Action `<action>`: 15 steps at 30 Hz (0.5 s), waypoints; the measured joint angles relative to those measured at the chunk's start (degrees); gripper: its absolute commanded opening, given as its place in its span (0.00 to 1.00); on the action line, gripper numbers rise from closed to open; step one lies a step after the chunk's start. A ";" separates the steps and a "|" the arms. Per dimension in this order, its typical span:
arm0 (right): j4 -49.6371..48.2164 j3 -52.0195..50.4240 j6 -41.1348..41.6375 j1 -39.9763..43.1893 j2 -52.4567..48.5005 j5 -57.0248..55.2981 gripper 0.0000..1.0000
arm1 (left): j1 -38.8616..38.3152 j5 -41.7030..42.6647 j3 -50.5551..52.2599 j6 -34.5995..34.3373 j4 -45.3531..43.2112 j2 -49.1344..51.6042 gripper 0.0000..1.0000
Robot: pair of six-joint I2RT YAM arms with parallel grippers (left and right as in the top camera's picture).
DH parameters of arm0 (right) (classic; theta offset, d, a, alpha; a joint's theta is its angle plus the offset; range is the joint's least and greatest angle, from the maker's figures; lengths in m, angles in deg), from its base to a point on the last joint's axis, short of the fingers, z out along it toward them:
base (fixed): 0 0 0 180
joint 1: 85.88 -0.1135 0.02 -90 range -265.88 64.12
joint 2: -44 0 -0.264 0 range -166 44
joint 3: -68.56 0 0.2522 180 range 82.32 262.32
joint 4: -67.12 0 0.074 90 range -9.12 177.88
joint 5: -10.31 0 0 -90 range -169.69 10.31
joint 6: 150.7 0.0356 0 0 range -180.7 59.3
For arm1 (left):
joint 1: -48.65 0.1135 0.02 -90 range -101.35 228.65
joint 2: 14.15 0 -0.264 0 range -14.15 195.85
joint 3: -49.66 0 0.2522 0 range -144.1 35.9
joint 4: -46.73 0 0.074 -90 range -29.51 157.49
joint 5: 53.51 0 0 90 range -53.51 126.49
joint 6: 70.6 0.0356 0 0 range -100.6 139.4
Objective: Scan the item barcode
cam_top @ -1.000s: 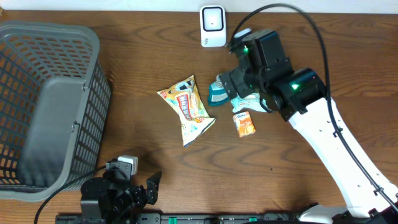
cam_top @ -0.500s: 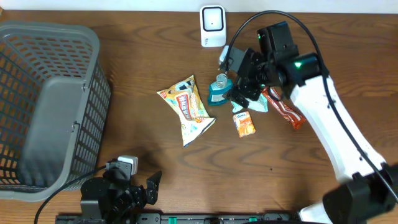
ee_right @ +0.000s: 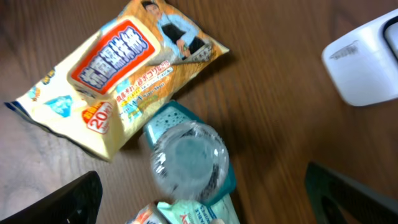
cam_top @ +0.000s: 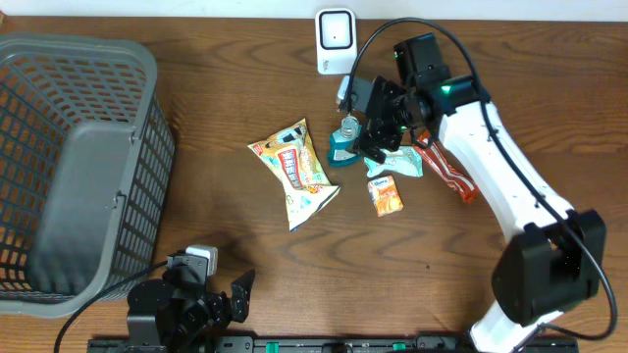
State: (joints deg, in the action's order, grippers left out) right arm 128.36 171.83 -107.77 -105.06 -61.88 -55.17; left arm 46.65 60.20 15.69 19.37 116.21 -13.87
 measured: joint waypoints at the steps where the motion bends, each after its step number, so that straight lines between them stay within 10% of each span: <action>1: -0.37 0.00 -0.02 0.00 -1.05 -0.02 0.99 | 0.00 0.00 0.00 0.00 -0.02 0.00 0.99; 15: -3.76 -0.02 -0.48 -0.09 -5.11 1.49 0.99 | 0.00 0.00 0.00 0.00 0.00 0.00 0.99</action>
State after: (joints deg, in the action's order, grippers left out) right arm 124.60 171.81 -108.25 -105.15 -67.00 -53.69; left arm 46.65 60.20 15.69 19.37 116.21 -13.87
